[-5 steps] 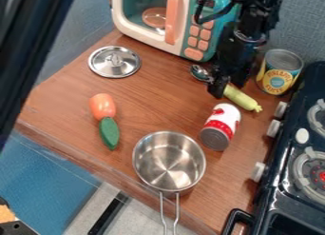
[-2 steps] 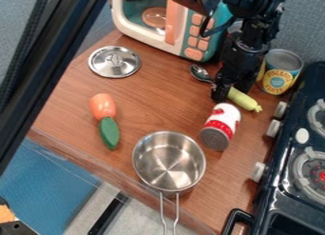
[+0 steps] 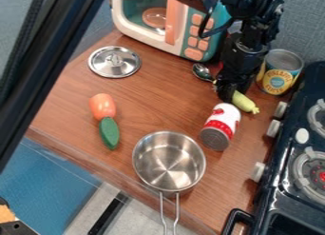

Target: Move the yellow spoon to the left side of the table

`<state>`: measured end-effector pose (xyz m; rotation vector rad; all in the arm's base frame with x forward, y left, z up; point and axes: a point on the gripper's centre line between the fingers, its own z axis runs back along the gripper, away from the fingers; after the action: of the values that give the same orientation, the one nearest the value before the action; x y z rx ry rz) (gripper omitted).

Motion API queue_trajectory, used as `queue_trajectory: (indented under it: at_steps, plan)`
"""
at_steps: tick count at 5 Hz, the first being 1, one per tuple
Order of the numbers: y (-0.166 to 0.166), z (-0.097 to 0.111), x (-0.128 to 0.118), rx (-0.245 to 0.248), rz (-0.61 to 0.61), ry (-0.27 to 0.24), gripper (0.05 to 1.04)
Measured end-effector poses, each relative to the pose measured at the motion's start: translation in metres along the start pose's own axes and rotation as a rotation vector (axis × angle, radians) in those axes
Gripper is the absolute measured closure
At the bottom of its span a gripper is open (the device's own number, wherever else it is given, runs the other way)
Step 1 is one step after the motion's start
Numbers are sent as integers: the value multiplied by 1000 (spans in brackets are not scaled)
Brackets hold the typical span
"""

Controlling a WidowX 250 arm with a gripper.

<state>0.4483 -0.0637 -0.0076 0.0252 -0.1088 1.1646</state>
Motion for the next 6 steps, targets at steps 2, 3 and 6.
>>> queue_trajectory:
  at_steps: [2,3,6]
  plan:
    - [11,15,13,-9,37,-15,684]
    - [32,62,29,-95,177,-96,684]
    - [145,73,117,-103,756,-34,684]
